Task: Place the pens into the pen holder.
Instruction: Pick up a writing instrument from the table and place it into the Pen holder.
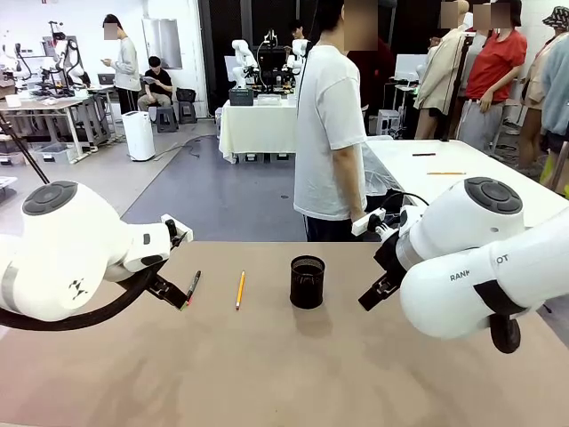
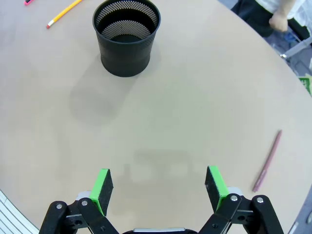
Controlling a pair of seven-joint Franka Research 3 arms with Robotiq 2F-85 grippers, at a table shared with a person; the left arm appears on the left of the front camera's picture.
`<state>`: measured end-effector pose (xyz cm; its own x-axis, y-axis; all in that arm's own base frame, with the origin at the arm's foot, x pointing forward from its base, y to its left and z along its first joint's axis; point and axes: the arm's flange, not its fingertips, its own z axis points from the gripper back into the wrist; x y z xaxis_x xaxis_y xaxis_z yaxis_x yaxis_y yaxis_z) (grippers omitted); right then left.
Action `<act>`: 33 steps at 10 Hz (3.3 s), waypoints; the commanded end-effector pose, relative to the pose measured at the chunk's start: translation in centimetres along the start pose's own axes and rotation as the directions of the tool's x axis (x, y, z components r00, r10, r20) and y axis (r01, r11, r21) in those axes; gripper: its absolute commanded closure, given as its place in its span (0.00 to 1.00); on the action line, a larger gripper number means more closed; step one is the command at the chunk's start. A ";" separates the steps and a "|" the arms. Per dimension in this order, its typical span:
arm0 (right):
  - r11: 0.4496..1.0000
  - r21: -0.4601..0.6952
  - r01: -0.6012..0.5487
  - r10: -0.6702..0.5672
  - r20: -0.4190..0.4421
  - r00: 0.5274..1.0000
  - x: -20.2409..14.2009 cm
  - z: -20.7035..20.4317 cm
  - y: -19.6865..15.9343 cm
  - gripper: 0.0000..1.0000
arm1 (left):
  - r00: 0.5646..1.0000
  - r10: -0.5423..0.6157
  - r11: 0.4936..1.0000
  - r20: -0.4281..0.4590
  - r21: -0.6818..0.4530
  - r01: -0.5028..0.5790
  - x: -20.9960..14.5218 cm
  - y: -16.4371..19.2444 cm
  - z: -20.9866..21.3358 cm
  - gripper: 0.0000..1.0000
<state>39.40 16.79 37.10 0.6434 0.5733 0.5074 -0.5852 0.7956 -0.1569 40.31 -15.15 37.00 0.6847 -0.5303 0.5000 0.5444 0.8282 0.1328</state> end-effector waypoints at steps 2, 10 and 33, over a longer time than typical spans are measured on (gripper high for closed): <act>1.000 0.000 0.001 -0.001 0.000 1.000 0.0 0.0 0.0 0.00 | 1.000 0.000 1.000 0.000 0.000 0.000 0.0 0.0 0.0 0.00; 0.994 -0.105 -0.027 0.019 -0.076 0.997 -0.2 0.7 1.8 0.00 | 0.985 -0.121 0.990 0.122 -0.055 0.129 -2.5 -1.5 0.7 0.00; 0.979 0.198 0.054 -0.072 0.084 0.994 2.6 14.3 -5.8 0.00 | 0.943 -0.243 0.912 0.229 -0.278 0.303 1.4 7.9 10.0 0.00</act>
<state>37.36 12.63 49.72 0.6583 0.4813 0.5788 -0.5878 0.8090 -0.0042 40.03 -8.36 47.21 0.4227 -0.6600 0.6211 0.8151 0.5764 0.0577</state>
